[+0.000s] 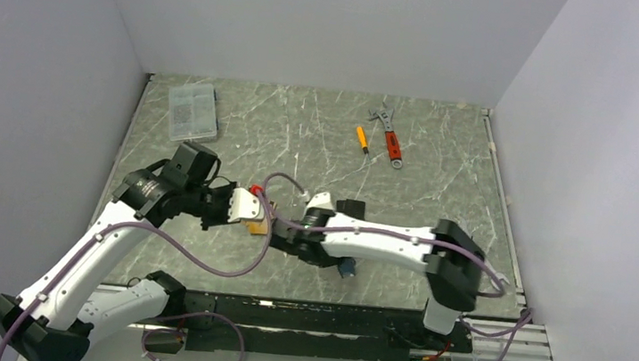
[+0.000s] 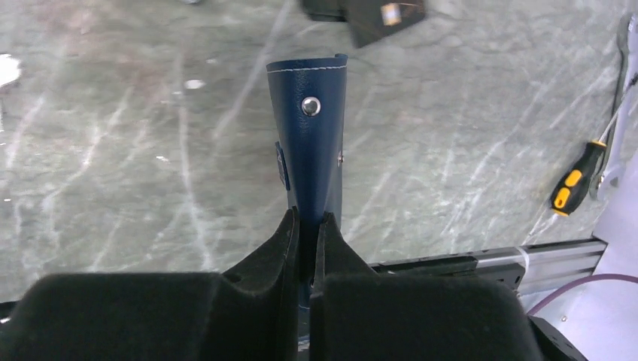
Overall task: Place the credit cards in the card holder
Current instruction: Turn over the card holder at the center of the board.
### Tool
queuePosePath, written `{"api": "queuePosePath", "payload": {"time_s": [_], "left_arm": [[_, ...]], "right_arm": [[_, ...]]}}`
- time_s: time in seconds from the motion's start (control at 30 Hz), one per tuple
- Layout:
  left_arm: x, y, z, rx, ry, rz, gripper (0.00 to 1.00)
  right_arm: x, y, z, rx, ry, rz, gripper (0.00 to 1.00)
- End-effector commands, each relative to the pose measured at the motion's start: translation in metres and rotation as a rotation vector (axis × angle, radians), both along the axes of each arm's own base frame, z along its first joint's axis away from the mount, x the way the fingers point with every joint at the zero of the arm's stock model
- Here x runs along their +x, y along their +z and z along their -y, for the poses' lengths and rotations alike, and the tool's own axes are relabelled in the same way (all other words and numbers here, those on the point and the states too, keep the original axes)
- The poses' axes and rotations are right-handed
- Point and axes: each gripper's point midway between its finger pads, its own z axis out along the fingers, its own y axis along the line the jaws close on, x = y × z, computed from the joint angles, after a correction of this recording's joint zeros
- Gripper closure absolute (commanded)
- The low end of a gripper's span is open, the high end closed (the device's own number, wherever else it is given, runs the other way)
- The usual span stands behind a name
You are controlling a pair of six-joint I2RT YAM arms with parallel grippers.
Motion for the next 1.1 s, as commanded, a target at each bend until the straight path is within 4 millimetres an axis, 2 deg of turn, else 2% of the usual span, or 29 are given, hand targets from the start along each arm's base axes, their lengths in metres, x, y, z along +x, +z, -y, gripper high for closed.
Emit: {"api": "queuePosePath", "payload": {"time_s": [0.0,0.07,0.17,0.23,0.3,0.43,0.53,0.73,0.8,0.9,1.0,1.07], "left_arm": [[-0.013,0.004,-0.006,-0.018,-0.008,-0.019,0.93],[-0.016,0.004,-0.01,-0.01,-0.002,-0.015,0.93],[-0.021,0.004,-0.016,0.002,0.006,-0.012,0.93],[-0.024,0.002,-0.019,0.01,0.008,-0.009,0.93],[-0.027,0.002,-0.022,0.017,0.01,-0.006,0.92],[-0.03,0.005,-0.023,0.018,0.013,-0.01,0.88],[-0.033,0.009,-0.022,0.011,0.003,-0.022,0.85],[-0.034,0.013,-0.019,-0.008,-0.012,-0.021,0.81],[-0.034,0.016,-0.015,-0.026,-0.027,-0.016,0.81],[-0.033,0.014,-0.011,-0.035,-0.059,-0.012,0.8],[-0.032,0.011,-0.003,-0.049,-0.103,-0.036,0.72],[-0.035,0.01,0.005,-0.062,-0.149,-0.058,0.73]], "right_arm": [[0.0,-0.003,-0.03,-0.065,0.07,0.026,1.0],[-0.006,-0.016,-0.049,-0.056,0.116,-0.005,1.0],[-0.014,-0.036,-0.065,-0.033,0.143,-0.055,1.0],[-0.019,-0.048,-0.071,-0.001,0.154,-0.09,0.86],[-0.024,-0.055,-0.079,0.047,0.169,-0.121,0.78],[-0.023,-0.054,-0.093,0.111,0.198,-0.135,0.53],[-0.024,-0.051,-0.101,0.184,0.207,-0.152,0.48],[-0.019,-0.04,-0.097,0.294,0.176,-0.178,0.36],[-0.015,-0.031,-0.094,0.333,0.164,-0.169,0.36],[-0.002,-0.007,-0.086,0.435,0.142,-0.135,0.4],[0.013,0.009,-0.067,0.507,0.096,-0.102,0.45],[0.02,0.012,-0.05,0.508,0.064,-0.08,0.47]]}}
